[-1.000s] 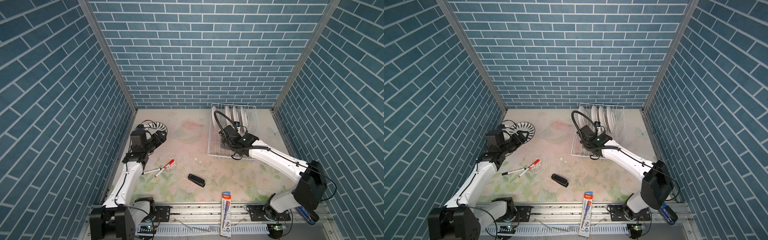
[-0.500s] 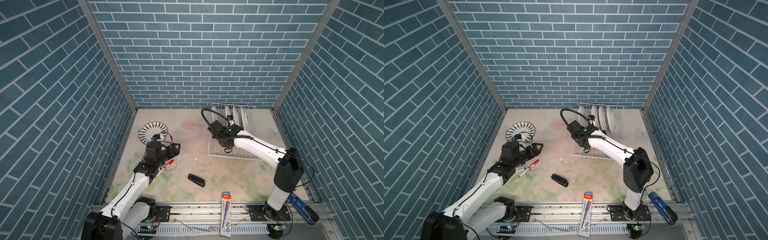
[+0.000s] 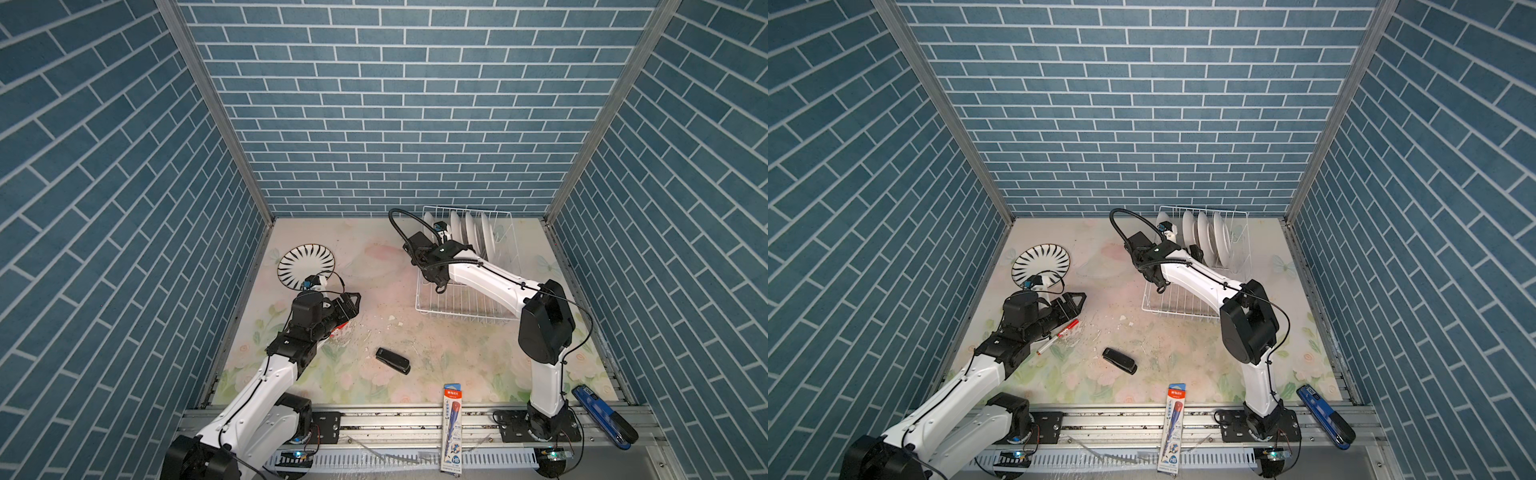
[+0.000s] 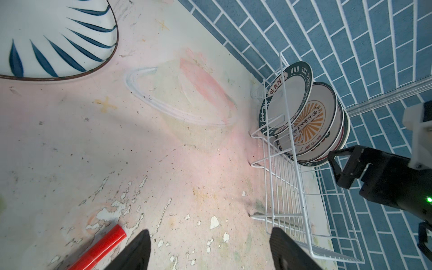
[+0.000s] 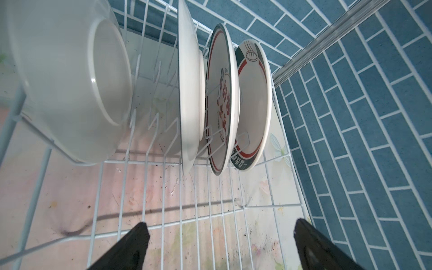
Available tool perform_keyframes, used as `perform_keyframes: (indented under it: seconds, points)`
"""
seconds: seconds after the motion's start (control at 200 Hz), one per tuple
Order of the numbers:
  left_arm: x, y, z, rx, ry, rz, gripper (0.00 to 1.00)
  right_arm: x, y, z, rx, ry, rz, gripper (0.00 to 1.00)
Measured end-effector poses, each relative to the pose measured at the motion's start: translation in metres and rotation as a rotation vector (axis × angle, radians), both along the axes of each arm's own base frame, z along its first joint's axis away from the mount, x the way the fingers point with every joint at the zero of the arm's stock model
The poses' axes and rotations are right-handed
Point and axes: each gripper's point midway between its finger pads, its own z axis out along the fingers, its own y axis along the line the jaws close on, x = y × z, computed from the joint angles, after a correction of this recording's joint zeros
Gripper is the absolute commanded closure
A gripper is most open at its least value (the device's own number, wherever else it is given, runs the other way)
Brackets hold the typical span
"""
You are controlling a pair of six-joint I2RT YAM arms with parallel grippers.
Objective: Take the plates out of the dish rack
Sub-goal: 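Lower the open right gripper toward the next plate in the rack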
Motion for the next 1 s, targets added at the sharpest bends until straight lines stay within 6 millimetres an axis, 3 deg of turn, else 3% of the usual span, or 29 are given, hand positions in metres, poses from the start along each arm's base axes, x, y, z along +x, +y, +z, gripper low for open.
perform_keyframes:
  seconds: [0.285,0.62,1.0]
  points:
    - [0.001,0.002,-0.003,0.010,0.007,0.014,0.18,0.032,-0.008,0.007,0.083,-0.006,-0.017,0.16]
    - [0.003,0.002,-0.010,0.018,0.033,0.013,0.18,0.048,0.013,-0.002,0.076,0.006,0.030,0.28]
    - [0.007,0.001,-0.010,0.023,0.039,0.010,0.18,0.059,0.019,-0.012,0.042,0.018,0.046,0.34]
